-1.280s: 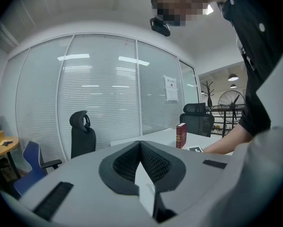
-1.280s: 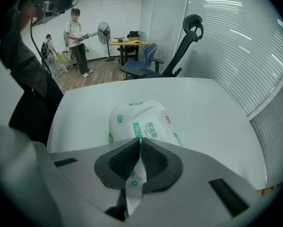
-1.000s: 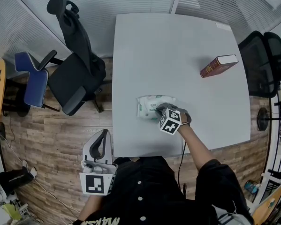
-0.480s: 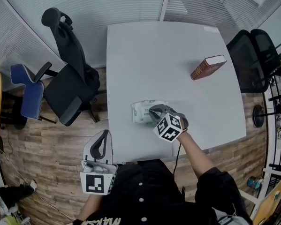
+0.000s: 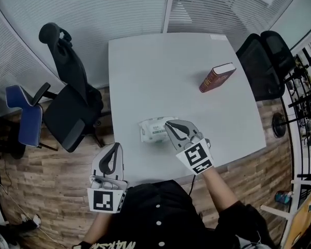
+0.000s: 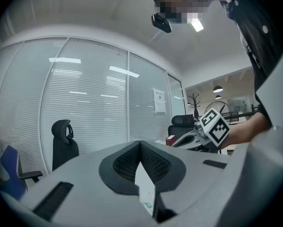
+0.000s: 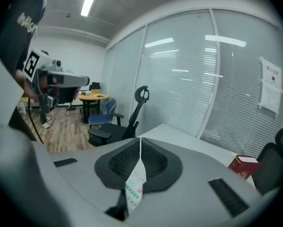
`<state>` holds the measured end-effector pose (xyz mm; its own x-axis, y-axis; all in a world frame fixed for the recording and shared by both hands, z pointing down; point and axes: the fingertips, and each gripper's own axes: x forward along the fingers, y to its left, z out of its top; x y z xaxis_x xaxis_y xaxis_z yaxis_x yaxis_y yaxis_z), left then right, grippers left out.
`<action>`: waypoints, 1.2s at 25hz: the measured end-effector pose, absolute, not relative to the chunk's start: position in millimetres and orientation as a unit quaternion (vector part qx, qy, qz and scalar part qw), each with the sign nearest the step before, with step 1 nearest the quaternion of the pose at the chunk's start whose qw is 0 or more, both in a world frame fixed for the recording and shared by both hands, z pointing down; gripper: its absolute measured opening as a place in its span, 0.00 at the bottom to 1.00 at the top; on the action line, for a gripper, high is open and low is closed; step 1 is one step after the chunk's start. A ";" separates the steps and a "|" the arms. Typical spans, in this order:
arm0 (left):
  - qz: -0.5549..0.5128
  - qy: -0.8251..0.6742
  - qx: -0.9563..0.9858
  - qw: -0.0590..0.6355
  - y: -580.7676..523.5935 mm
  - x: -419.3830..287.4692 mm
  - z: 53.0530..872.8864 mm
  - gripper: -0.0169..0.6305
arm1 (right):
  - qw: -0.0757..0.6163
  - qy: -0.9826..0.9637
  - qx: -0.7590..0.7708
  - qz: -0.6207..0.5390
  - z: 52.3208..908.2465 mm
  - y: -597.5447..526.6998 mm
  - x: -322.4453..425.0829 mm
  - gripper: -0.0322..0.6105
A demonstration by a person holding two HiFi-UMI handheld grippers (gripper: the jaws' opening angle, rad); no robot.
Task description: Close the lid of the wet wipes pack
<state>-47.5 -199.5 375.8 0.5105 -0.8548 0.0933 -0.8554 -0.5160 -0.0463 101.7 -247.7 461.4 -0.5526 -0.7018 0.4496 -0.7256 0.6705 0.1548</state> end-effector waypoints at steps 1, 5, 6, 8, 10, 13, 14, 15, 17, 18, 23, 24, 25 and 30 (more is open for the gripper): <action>0.050 -0.491 0.870 0.000 -201.0 -47.9 374.6 0.05 | 0.225 -0.878 0.421 0.024 449.5 -246.5 106.2 0.10; 0.041 -0.487 0.873 -0.008 -205.0 -50.5 370.4 0.05 | 0.156 -0.868 0.471 0.009 409.3 -238.2 120.1 0.10; 0.038 -0.486 0.873 -0.010 -205.6 -51.0 369.0 0.05 | 0.139 -0.865 0.482 -0.002 400.4 -236.3 122.8 0.10; 0.034 -0.483 0.875 -0.014 -206.9 -51.5 366.2 0.05 | 0.118 -0.857 0.502 -0.015 387.3 -230.8 129.7 0.10; 0.031 -0.481 0.876 -0.018 -208.2 -51.5 363.3 0.05 | 0.104 -0.847 0.520 -0.026 376.9 -223.1 138.3 0.10; 0.023 -0.479 0.877 -0.026 -209.5 -52.5 357.7 0.05 | 0.059 -0.834 0.546 -0.058 354.9 -211.7 147.0 0.10; 0.020 -0.478 0.877 -0.029 -210.0 -53.2 355.8 0.05 | 0.056 -0.829 0.553 -0.066 351.8 -207.5 150.4 0.10; 0.017 -0.478 0.878 -0.031 -210.4 -54.0 354.2 0.05 | 0.057 -0.824 0.559 -0.071 350.1 -203.4 154.3 0.10; 0.014 -0.477 0.878 -0.035 -211.1 -55.8 351.1 0.05 | 0.051 -0.816 0.571 -0.075 345.0 -196.4 161.7 0.10; 0.012 -0.477 0.878 -0.036 -211.2 -56.6 349.5 0.05 | 0.043 -0.813 0.576 -0.075 341.3 -193.0 165.0 0.10; 0.009 -0.475 0.879 -0.043 -210.2 -59.3 343.2 0.05 | 0.006 -0.798 0.597 -0.077 324.7 -175.8 177.8 0.10; 0.009 -0.474 0.879 -0.042 -209.9 -59.5 342.5 0.05 | 0.000 -0.795 0.602 -0.076 323.2 -172.9 180.2 0.10; 0.009 -0.474 0.880 -0.039 -209.6 -59.4 342.1 0.05 | -0.006 -0.791 0.607 -0.076 321.9 -169.9 182.5 0.10; 0.008 -0.465 0.884 -0.054 -208.4 -59.1 337.6 0.05 | -0.021 -0.778 0.623 -0.080 321.6 -156.7 187.9 0.10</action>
